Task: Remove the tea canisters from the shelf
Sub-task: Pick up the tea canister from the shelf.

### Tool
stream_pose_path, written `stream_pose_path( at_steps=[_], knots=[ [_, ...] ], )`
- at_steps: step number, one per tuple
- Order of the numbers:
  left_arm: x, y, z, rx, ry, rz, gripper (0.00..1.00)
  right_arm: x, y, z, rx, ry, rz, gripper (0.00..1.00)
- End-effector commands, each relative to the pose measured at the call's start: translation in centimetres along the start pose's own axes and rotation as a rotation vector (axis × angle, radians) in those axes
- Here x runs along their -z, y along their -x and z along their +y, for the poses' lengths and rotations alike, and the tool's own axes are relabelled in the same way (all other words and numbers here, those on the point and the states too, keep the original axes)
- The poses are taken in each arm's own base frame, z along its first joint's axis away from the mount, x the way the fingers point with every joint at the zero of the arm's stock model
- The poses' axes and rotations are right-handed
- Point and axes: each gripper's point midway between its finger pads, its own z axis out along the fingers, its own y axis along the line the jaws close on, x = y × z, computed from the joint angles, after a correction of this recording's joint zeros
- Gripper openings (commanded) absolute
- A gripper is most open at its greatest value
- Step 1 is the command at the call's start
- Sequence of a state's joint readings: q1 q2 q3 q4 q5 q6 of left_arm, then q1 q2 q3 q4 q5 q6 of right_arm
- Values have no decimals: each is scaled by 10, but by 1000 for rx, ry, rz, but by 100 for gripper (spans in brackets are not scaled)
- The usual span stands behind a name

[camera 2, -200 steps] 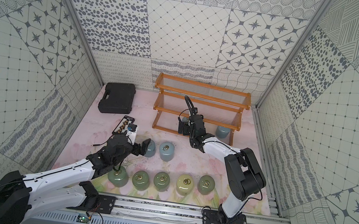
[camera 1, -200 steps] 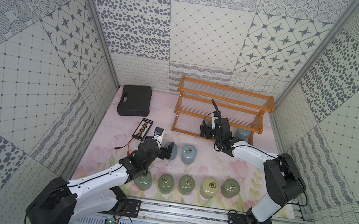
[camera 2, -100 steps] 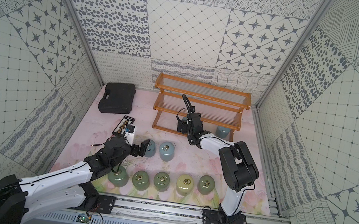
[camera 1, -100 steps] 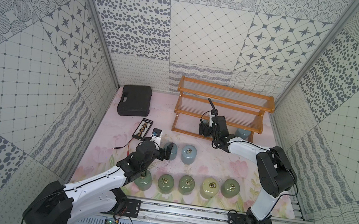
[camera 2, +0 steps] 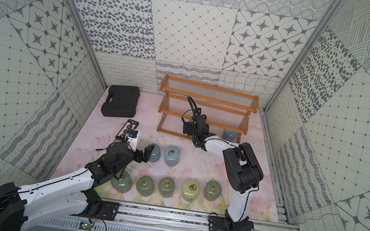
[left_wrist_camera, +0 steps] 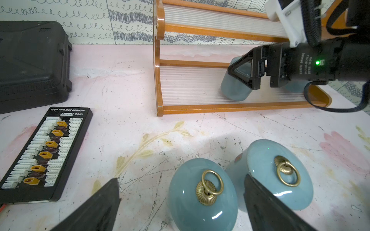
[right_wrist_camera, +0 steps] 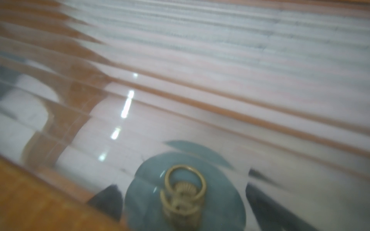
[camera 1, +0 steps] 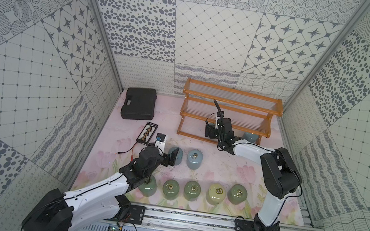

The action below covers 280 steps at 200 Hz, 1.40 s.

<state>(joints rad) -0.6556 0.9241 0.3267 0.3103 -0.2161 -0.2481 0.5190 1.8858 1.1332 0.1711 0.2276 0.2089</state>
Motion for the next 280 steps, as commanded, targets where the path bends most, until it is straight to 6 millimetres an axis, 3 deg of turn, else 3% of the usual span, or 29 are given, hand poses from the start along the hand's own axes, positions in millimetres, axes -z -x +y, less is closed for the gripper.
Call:
stream_pose_path(
  at_steps=[1,142,189,280],
  knots=[
    [2,10,-3,26,-19,-40,100,-10,13,2,-12,25,-45,100],
    [10,10,1,47,-12,-51,100,-6,5,6,-17,86,-29,79],
    [12,9,1,53,-13,-55,100,7,9,11,-17,126,-37,72],
    [12,9,-1,58,-24,-50,100,44,7,12,8,161,-47,70]
  ],
)
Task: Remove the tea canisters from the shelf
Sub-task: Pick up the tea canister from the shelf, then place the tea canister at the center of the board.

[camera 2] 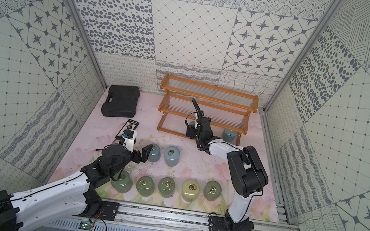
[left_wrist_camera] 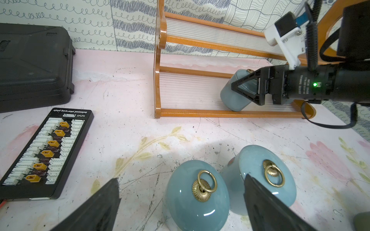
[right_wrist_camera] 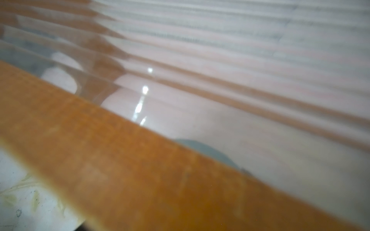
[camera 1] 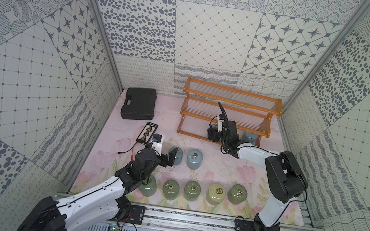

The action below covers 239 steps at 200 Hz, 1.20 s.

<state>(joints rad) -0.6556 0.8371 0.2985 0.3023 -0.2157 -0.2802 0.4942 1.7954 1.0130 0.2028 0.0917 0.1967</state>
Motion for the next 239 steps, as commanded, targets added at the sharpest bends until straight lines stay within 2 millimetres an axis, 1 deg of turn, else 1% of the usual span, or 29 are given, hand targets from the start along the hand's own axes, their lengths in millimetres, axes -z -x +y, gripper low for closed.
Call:
stream_pose_path(
  at_steps=[1,50,84,108,143,183,239],
  knots=[
    [0,2,-2,15,-11,-2,100,22,21,11,14,49,-69,70],
    [-1,1,-2,19,-11,2,100,52,16,15,19,67,-84,70],
    [-3,-3,-1,21,-9,14,100,68,1,21,42,64,-77,70],
    [-3,-1,-2,15,-9,11,100,77,-10,22,55,53,-72,70],
    [-4,-1,-2,16,-9,13,100,83,-23,20,55,44,-56,70],
    [-5,-1,-3,18,-11,16,100,84,-37,24,67,42,-36,70],
    [-6,-2,-3,15,-12,22,100,92,-47,32,75,47,-25,70]
  ],
)
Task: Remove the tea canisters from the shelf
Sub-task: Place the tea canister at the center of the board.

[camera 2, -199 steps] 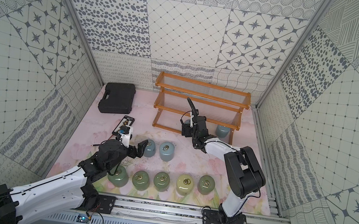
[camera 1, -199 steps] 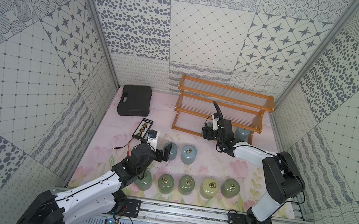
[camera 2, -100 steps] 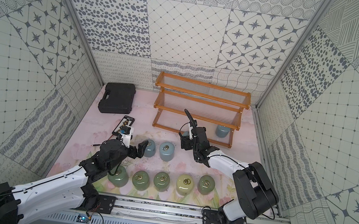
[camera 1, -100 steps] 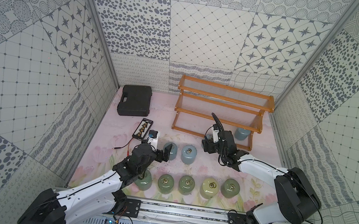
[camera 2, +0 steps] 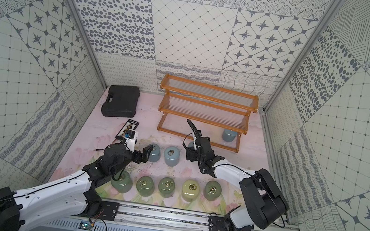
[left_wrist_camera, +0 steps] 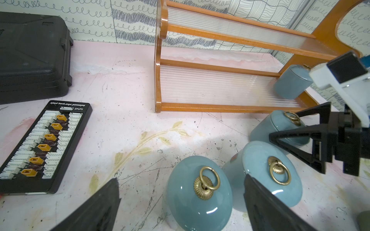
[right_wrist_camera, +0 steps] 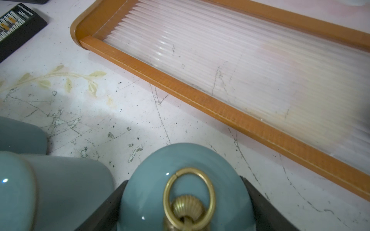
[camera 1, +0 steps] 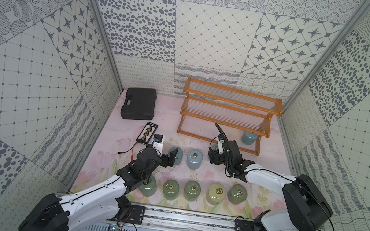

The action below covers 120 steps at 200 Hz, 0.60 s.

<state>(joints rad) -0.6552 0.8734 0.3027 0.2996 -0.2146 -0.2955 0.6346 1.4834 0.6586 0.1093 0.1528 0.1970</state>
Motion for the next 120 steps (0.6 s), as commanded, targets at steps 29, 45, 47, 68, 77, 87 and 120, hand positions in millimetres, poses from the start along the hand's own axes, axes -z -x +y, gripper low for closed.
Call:
stream_pose_path(
  at_steps=[29,45,47,68,77,87,120],
  knots=[
    [-1,5,-5,13,-22,-6,100,21,35,10,-21,15,-148,70],
    [0,5,-5,15,-23,-5,100,23,33,11,-27,14,-148,70],
    [0,5,-4,15,-21,-5,100,23,33,11,-28,15,-148,70],
    [0,5,-4,15,-23,-7,100,24,28,13,-28,12,-138,70],
    [1,6,-5,14,-24,-7,100,24,27,13,-27,11,-134,70],
    [1,5,-5,13,-24,-6,100,24,25,14,-25,11,-129,70],
    [2,4,-4,14,-24,-4,100,27,20,15,-23,11,-123,70]
  ],
)
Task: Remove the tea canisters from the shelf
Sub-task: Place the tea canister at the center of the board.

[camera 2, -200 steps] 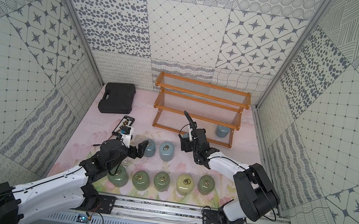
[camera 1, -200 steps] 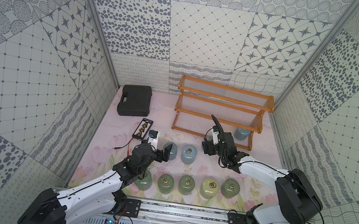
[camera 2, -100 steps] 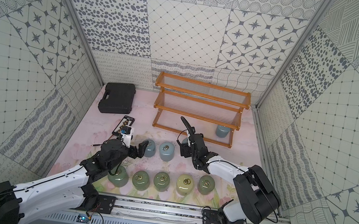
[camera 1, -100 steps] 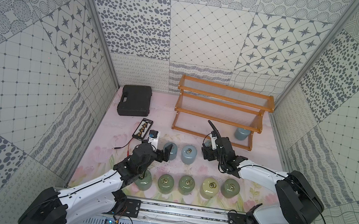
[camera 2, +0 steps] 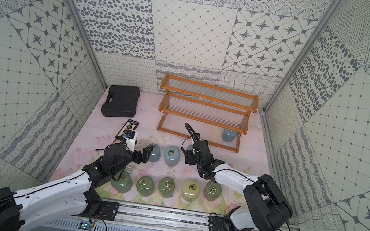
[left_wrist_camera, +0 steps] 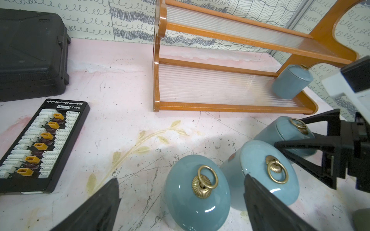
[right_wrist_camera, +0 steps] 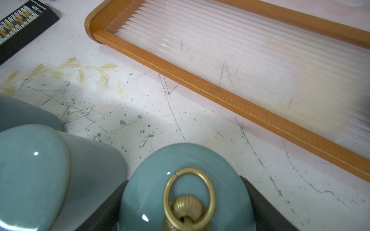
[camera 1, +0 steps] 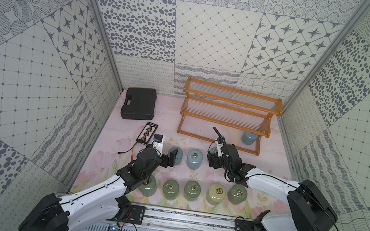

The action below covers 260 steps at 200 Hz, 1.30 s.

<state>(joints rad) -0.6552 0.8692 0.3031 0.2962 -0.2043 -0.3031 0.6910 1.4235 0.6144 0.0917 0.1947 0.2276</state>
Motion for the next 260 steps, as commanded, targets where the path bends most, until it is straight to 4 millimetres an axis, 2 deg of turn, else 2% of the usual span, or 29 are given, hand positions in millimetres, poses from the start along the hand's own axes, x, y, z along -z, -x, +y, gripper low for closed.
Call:
stream_pose_path(
  at_steps=[1,260],
  knots=[
    [1,4,-3,7,-14,-6,100,14,30,4,-30,9,-119,70],
    [2,5,-1,-9,-2,1,100,16,17,10,-11,15,-87,74]
  ],
)
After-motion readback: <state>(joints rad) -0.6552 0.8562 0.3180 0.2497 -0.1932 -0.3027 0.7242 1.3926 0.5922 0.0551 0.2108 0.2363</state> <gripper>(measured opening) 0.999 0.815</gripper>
